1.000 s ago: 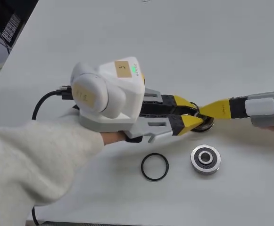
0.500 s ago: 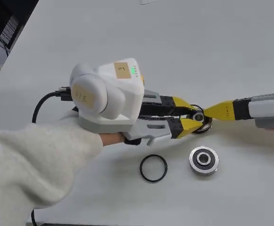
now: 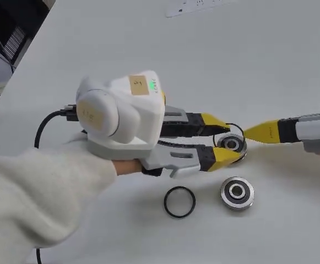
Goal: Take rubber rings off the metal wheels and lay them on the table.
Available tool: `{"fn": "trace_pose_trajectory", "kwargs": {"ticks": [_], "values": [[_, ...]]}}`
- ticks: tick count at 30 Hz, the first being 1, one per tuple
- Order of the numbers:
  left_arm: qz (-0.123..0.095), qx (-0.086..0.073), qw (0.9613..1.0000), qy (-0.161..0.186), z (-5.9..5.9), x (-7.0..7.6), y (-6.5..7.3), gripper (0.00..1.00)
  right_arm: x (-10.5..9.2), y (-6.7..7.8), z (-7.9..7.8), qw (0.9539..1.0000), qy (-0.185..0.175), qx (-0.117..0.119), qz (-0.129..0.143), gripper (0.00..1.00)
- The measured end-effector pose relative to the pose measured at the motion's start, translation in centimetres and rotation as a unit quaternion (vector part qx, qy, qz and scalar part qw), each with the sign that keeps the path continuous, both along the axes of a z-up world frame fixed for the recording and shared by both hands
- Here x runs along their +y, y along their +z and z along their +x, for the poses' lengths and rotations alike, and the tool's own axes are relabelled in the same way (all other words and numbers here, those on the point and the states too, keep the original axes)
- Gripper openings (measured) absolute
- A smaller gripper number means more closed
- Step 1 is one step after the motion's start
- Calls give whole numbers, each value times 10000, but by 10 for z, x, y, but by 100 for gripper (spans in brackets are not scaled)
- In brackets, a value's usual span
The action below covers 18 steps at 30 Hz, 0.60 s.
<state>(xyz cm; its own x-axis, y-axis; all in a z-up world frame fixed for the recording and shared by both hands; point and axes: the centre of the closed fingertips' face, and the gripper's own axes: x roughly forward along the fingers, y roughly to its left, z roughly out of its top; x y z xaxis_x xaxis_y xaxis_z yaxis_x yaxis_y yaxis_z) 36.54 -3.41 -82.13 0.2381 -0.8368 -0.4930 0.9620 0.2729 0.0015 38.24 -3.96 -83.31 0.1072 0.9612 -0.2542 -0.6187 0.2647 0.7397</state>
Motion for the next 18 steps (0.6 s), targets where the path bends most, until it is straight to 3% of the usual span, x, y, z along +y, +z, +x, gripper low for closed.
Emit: {"fn": "trace_pose_trajectory", "kwargs": {"ticks": [5, 14, 18], "values": [[-60, -125, 9998, 113, 4, 3, 12, 39, -3, 4, -2, 9999, 24, -68, -76, 0], [-142, -122, 9995, 236, 3, 7, 21, 60, -10, 19, -3, 9998, -80, -151, -119, 0], [-275, -155, 9992, 241, 0, 7, 34, 66, -13, 24, -6, 9996, -132, -201, -172, 0]]}}
